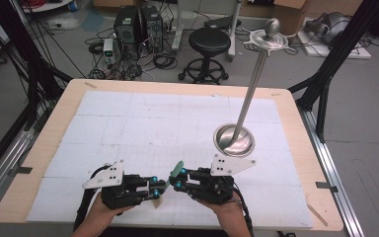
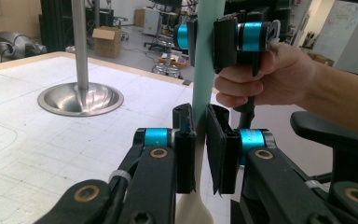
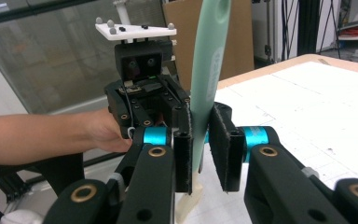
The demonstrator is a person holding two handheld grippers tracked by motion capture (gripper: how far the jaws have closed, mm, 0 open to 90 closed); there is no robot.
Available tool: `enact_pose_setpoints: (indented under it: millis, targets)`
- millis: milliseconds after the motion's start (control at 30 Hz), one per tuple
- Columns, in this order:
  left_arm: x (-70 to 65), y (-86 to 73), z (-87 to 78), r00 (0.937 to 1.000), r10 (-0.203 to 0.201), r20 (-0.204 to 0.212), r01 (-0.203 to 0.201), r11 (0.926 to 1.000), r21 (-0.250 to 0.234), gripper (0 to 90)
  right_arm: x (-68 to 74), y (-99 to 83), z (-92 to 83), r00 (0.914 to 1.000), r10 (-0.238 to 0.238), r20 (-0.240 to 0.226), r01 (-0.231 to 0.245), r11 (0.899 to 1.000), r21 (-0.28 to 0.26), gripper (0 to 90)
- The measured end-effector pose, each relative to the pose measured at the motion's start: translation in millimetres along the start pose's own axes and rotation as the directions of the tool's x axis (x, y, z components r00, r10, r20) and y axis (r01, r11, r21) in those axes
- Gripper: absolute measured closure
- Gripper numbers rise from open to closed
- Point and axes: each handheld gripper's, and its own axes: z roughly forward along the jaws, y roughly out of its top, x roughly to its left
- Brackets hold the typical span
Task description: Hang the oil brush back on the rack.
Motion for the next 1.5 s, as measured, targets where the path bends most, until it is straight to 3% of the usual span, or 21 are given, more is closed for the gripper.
enact_pose_setpoints:
  millis: [100, 167, 233, 500, 733, 1100, 1267, 1333, 1367, 1433, 1500]
  targets:
    - [-1.1, 0.2, -0.3, 1.0000, 0.003, -0.006, -0.002, 0.9999, 0.011, 80.2, 1.4, 2.0, 1.6, 0.9998, 0.021, 0.005, -0.021, 1.000, 0.017, 80.6]
    - [0.3, 0.8, 0.1, 0.9998, -0.016, -0.014, 0.016, 0.9996, 0.021, 64.3, 1.0, 3.1, 1.9, 0.9996, 0.027, 0.003, -0.027, 0.999, 0.021, 81.4]
    - [1.1, 1.4, -0.5, 0.9999, -0.004, -0.015, 0.005, 0.9996, 0.028, 58.6, 0.4, 4.7, 1.7, 0.9997, 0.025, 0.006, -0.025, 0.999, 0.033, 82.3]
    - [-4.0, -1.2, 7.1, 0.9986, 0.017, 0.050, -0.020, 0.9975, 0.068, 53.4, 1.1, 7.8, 1.7, 0.9992, 0.022, -0.033, -0.021, 0.999, 0.037, 82.8]
    - [-4.6, -0.2, 14.9, 0.9958, 0.015, 0.090, -0.019, 0.9989, 0.043, 57.5, 3.9, 8.0, 2.8, 0.9968, 0.007, -0.079, -0.007, 1.000, 0.002, 82.8]
    - [-5.6, -0.1, 16.5, 0.9911, 0.028, 0.130, -0.033, 0.9989, 0.033, 79.7, 3.9, 7.2, 6.3, 0.9918, -0.007, -0.127, 0.004, 1.000, -0.019, 82.8]
    - [-5.9, 0.2, 15.7, 0.9927, 0.028, 0.117, -0.033, 0.9986, 0.041, 83.5, 4.4, 4.4, 7.8, 0.9908, -0.005, -0.135, 0.002, 1.000, -0.026, 82.7]
    - [-5.9, 0.8, 15.0, 0.9955, 0.031, 0.089, -0.035, 0.9986, 0.039, 83.8, 4.4, 3.9, 8.2, 0.9918, -0.006, -0.128, 0.002, 0.999, -0.036, 81.6]
    - [-5.6, 1.1, 14.7, 0.9965, 0.037, 0.075, -0.040, 0.9984, 0.039, 84.0, 3.9, 3.9, 8.1, 0.9925, 0.005, -0.122, -0.009, 0.999, -0.037, 77.9]
    - [-5.5, 1.4, 14.6, 0.9984, 0.030, 0.049, -0.032, 0.9988, 0.036, 84.0, 1.0, 4.4, 8.3, 0.9931, 0.037, -0.111, -0.043, 0.998, -0.052, 60.1]
    - [-6.0, 1.7, 14.1, 0.9993, 0.033, 0.016, -0.033, 0.9986, 0.041, 84.1, -0.6, 5.2, 5.8, 0.9971, 0.050, -0.057, -0.054, 0.996, -0.068, 52.9]
